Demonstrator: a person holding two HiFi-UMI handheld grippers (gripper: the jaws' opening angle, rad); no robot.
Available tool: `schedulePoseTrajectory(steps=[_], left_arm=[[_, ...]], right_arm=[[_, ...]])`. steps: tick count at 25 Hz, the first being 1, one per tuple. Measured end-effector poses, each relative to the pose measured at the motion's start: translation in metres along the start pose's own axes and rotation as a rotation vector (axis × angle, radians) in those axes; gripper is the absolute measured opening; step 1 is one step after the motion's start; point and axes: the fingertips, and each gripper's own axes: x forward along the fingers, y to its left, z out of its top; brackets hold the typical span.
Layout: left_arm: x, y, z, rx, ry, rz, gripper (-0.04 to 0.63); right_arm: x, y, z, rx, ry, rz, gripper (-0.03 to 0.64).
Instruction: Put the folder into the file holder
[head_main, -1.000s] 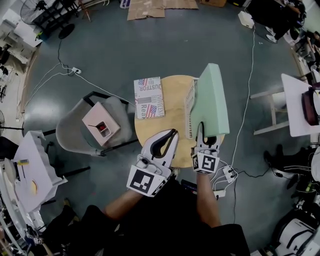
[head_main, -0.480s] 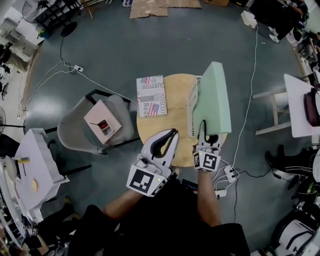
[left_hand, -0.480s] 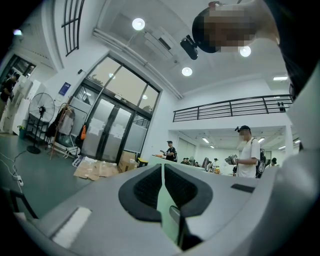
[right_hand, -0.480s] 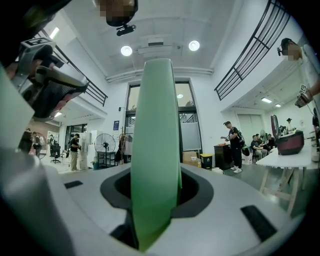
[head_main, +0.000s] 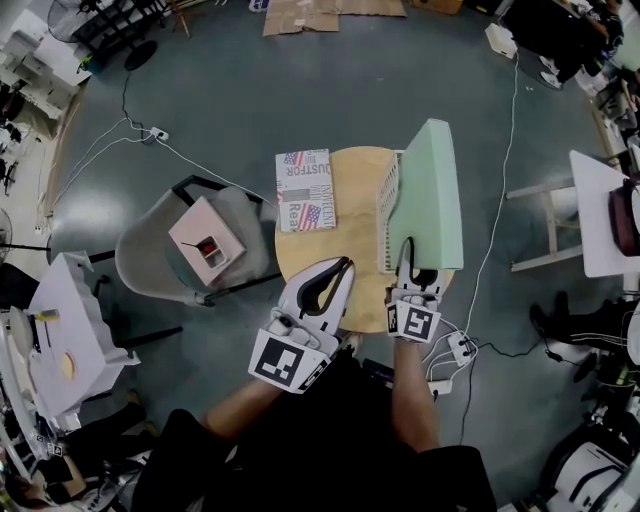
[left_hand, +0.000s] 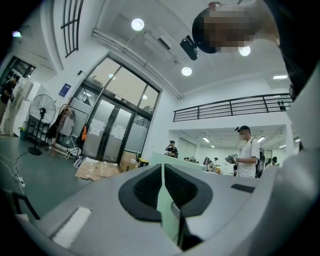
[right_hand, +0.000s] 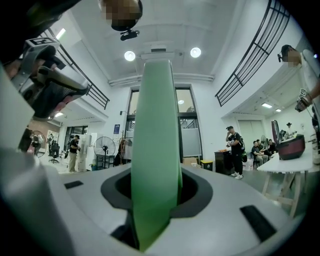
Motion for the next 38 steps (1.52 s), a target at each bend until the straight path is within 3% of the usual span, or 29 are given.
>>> schedulePoseTrajectory(steps=[26,38], left_arm=[[-0.01,-0.002,-0.003,-0.007,-0.007,-0.014,0.021],[-0.019,-0.005,0.005,-0.023,-0.02,-0.021,0.02]], right_arm=[[-0.007,0.002,-0.053,0.025,0.127,0.019,0.135],[-0.017,0.008,-0.075,0.024,0.252,0.006,0.137]])
